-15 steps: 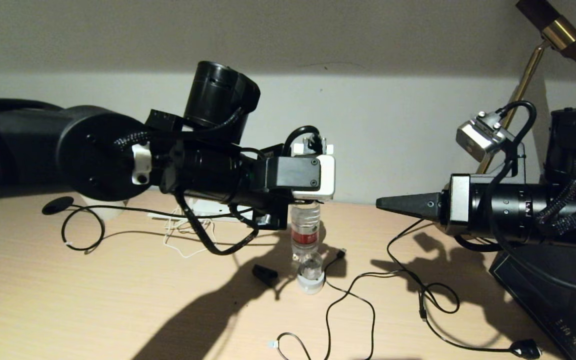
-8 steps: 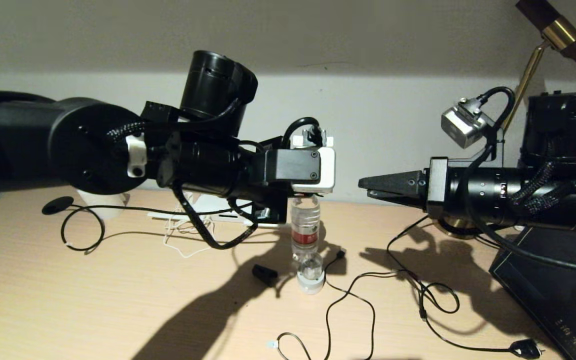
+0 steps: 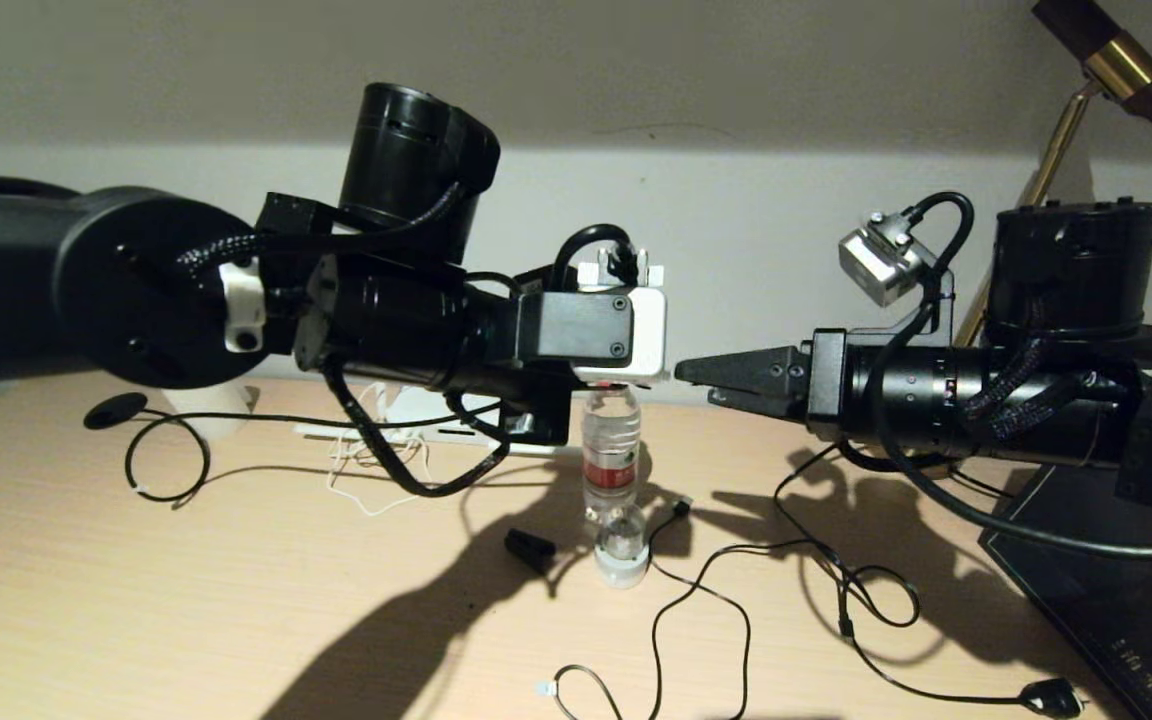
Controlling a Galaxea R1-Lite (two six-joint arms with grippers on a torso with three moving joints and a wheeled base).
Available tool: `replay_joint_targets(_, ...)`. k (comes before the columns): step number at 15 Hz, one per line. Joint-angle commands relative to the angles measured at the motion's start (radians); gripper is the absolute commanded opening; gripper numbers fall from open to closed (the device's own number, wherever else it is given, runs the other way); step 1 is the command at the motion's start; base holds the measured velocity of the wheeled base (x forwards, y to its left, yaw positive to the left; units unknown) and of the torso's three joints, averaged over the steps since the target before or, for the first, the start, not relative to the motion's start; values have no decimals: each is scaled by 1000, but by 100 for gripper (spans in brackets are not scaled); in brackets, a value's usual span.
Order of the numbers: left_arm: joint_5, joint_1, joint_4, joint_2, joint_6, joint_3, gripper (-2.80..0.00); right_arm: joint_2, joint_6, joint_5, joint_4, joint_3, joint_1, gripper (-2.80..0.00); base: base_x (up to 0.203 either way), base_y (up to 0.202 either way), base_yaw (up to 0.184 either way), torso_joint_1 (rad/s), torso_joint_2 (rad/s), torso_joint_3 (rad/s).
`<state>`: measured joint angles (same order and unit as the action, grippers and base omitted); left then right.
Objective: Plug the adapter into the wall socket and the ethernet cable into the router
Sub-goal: Hand it to the other hand
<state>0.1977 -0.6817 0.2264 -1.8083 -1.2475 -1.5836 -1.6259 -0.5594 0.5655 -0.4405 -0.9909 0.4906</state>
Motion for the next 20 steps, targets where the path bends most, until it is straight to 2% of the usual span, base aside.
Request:
replay_joint_targets(1,5,-4,1,1,-7,2,-280,-9,-4,6,-38,3,8,0,0,0,0,0,0,0)
replay_joint_targets(5,49,-8,-2,0,-9,2,-280,-28,3,50,-100,20,11,0,0,0,0,0,0,0)
replay_joint_targets(16,52,-36,-9,-6,-4,5,-280,-54,7,39,-135,28,33,0,0,0,0,0,0,0)
replay_joint_targets(17,52,-38,-9,-8,-4,5,-280,-54,10,37,-135,28,36,-280,0,0,0,0,0,0)
replay_joint_targets(20,52,-39,-10,-8,-2,5,-280,-52,10,37,-136,26,38,-280,0,0,0,0,0,0)
